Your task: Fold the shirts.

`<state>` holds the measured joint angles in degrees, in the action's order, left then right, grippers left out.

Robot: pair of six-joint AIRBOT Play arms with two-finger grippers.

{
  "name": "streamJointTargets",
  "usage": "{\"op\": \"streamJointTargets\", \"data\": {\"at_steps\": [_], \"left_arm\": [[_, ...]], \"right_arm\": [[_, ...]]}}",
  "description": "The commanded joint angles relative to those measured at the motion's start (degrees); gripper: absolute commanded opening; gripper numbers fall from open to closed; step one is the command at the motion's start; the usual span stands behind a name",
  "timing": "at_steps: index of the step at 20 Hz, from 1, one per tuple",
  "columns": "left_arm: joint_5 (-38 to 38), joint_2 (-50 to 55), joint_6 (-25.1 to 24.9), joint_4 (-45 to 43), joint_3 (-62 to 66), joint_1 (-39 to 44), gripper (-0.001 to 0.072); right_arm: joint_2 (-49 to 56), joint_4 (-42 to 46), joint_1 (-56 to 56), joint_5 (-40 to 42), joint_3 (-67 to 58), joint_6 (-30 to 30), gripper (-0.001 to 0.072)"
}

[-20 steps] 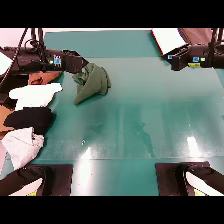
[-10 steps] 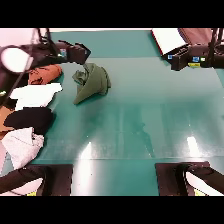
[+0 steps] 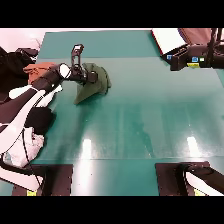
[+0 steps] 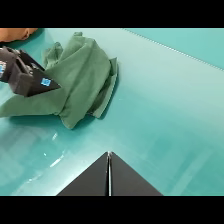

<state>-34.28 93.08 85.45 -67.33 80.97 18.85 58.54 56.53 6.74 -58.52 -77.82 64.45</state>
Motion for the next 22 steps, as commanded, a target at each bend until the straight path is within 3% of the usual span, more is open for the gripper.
{"op": "streamJointTargets", "data": {"at_steps": [1, 2, 6, 10, 14, 20, 21, 22], "left_arm": [[-2.54, 2.05, 0.02, 2.23, 2.71, -0.02, 0.0173], [-4.44, 2.03, -0.04, 2.19, 5.11, -0.02, 0.0029], [-10.88, -0.81, -0.48, 0.50, 19.06, -0.02, 0.0022], [-10.99, -14.78, -0.48, -6.78, 27.39, -0.02, 0.0021], [-15.61, -26.45, -0.52, -8.22, 27.54, 1.95, 0.0021], [-19.21, -19.78, -3.69, -8.17, 25.62, 18.18, 0.0025], [-19.19, -16.98, -4.52, -7.93, 25.62, 20.44, 0.0040], [-18.86, -14.58, -5.53, -7.39, 25.62, 21.79, 0.0325]], "right_arm": [[-0.04, -0.07, 0.07, -0.17, -0.04, 0.02, 0.0016], [-0.09, -0.07, 0.07, -0.15, -0.04, 0.02, 0.0016], [-2.38, 0.00, 0.07, 1.27, -0.07, 0.02, 0.0015], [-7.78, 0.15, -1.53, 7.65, -0.07, 0.02, 0.0015], [-11.82, 0.09, -3.89, 11.04, -0.07, 0.02, 0.0015], [-13.79, 0.02, -4.68, 11.06, -0.07, 0.07, 0.0015], [-13.77, 0.02, -4.68, 10.86, -0.07, 0.35, 0.0015], [-13.77, 0.04, -4.68, 10.73, -0.07, 1.33, 0.0015]]}}
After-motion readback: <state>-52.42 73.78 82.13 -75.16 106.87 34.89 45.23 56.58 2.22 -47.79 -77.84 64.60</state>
